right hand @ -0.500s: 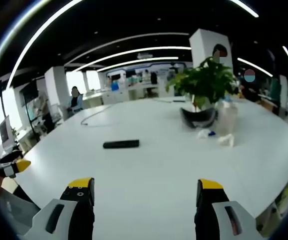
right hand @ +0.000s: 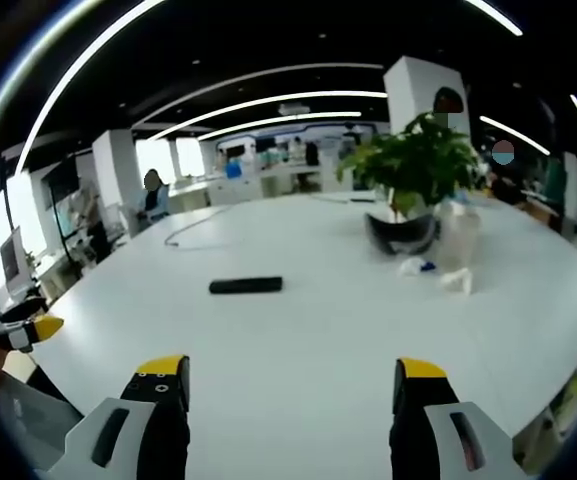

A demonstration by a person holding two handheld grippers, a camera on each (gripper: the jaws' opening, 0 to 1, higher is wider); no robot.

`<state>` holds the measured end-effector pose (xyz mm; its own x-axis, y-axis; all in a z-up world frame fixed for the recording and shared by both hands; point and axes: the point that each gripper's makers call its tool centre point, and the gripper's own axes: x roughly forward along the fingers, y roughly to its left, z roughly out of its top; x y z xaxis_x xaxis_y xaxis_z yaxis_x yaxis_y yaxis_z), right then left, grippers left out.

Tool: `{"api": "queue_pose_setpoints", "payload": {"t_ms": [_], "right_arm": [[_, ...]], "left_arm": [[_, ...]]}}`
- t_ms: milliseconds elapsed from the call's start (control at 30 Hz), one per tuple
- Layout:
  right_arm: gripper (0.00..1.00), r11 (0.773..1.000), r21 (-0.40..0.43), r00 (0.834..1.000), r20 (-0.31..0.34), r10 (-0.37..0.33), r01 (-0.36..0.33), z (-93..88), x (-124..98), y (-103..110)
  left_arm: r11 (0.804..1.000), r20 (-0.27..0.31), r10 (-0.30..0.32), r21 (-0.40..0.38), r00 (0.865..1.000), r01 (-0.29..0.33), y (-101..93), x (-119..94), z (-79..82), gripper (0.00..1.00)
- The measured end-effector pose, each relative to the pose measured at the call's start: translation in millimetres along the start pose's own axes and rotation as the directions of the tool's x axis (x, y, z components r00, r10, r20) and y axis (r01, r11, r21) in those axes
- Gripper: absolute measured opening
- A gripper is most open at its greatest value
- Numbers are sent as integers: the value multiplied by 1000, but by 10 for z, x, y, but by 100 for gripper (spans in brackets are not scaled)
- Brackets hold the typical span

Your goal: Press the specified remote control buttons in sequence, fully releasing each button before pressing the next.

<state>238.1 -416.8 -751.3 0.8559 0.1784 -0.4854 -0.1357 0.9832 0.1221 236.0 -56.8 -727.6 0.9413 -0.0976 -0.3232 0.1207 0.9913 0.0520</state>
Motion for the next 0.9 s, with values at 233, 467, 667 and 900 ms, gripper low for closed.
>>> {"api": "queue_pose_setpoints", "payload": {"t_ms": [233,467,667,900], "right_arm": [[82,1000,-5,1000,-1,0,0,-4,1,5],[82,1000,-5,1000,-5,-1,1,-10,2,1],[82,1000,-8,1000,-7,-4,4,-15,2,-2],[81,1000,-3,1000,-2,-5,5,-5,-6,-5]], "left_arm": [[1000,0,0,0,1000,0,0,1,-2,98],[1000,-2,-2,7,1000,2,-6,4,-8,98],[1000,-1,-4,3,1000,4,-8,1,-5,98],[1000,-2,-5,9,1000,5,-18,-2,-4,98]]}}
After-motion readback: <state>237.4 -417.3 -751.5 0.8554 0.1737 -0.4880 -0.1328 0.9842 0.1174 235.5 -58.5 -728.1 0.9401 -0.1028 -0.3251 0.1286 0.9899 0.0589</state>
